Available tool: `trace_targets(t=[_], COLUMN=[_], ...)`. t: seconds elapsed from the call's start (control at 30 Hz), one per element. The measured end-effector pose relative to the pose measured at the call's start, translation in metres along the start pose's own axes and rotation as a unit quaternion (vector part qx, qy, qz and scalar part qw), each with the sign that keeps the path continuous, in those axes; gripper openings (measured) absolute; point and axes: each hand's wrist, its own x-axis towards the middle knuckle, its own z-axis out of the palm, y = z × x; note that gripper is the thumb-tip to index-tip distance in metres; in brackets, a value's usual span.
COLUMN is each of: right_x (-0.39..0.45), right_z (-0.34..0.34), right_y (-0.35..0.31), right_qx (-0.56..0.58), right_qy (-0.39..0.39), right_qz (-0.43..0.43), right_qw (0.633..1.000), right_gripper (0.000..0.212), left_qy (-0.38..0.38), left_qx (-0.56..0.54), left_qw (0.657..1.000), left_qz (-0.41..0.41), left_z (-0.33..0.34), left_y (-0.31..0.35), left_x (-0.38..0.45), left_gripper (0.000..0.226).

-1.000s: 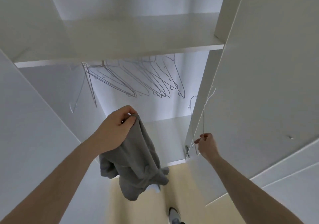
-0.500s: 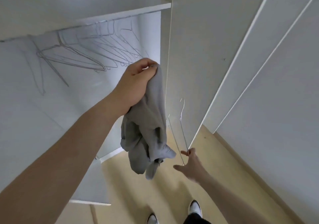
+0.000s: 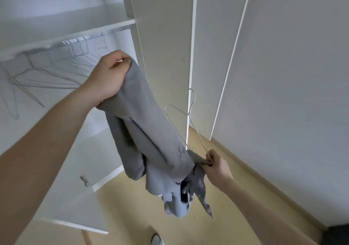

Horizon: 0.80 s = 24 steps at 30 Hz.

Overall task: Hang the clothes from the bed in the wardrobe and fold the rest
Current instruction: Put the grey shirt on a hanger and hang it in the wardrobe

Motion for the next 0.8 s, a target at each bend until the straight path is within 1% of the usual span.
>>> trace_targets(t=[0.1, 0.17, 0.23, 0.27, 0.33, 0.4, 0.47, 0.5, 0.57, 0.63, 0.7, 0.8], right_x=[-0.027, -0.042, -0.057, -0.064, -0.069, -0.08, -0.088, -0.094, -0.103, -0.111, -0.119, -0.132], right_z=[-0.068, -0.107, -0.141, -0.155, -0.171, -0.185, -0.192, -0.196, -0.203, -0.212, -0.222, -0.245], right_y=[0.0, -0.007, -0.017, -0.021, -0.029, -0.032, -0.033, -0.033, -0.033, -0.032, -0.034, -0.033], right_qx=[0.073, 0.094, 0.117, 0.133, 0.158, 0.158, 0.137, 0.133, 0.148, 0.149, 0.149, 0.157], right_qy=[-0.01, -0.026, -0.041, -0.046, -0.051, -0.055, -0.059, -0.062, -0.062, -0.059, -0.063, -0.06], right_qz=[-0.03, -0.063, -0.082, -0.087, -0.088, -0.078, -0.08, -0.081, -0.077, -0.072, -0.064, -0.054], right_qw=[0.997, 0.993, 0.989, 0.986, 0.982, 0.983, 0.986, 0.986, 0.984, 0.984, 0.985, 0.984], right_gripper=[0.023, 0.024, 0.028, 0.03, 0.032, 0.032, 0.031, 0.031, 0.032, 0.037, 0.04, 0.041], left_qy=[-0.039, -0.087, -0.142, -0.167, -0.219, -0.282, -0.327, -0.336, -0.33, -0.308, -0.293, -0.272], left_qx=[0.14, 0.223, 0.287, 0.291, 0.24, 0.13, 0.032, -0.002, -0.033, -0.016, -0.012, -0.051], left_qw=[0.988, 0.966, 0.942, 0.938, 0.945, 0.95, 0.944, 0.942, 0.943, 0.95, 0.953, 0.957], left_qz=[-0.052, -0.096, -0.101, -0.088, -0.043, -0.01, 0.017, 0.021, -0.008, -0.048, -0.076, -0.093], left_z=[0.036, 0.062, 0.094, 0.113, 0.149, 0.187, 0.219, 0.233, 0.259, 0.281, 0.297, 0.305], left_y=[-0.043, -0.067, -0.07, -0.061, -0.035, 0.008, 0.047, 0.063, 0.078, 0.08, 0.076, 0.072], left_x=[-0.01, -0.03, -0.065, -0.085, -0.124, -0.175, -0.22, -0.24, -0.268, -0.284, -0.291, -0.288], left_gripper=[0.015, 0.015, 0.012, 0.013, 0.014, 0.009, 0.007, 0.011, 0.023, 0.028, 0.023, 0.006])
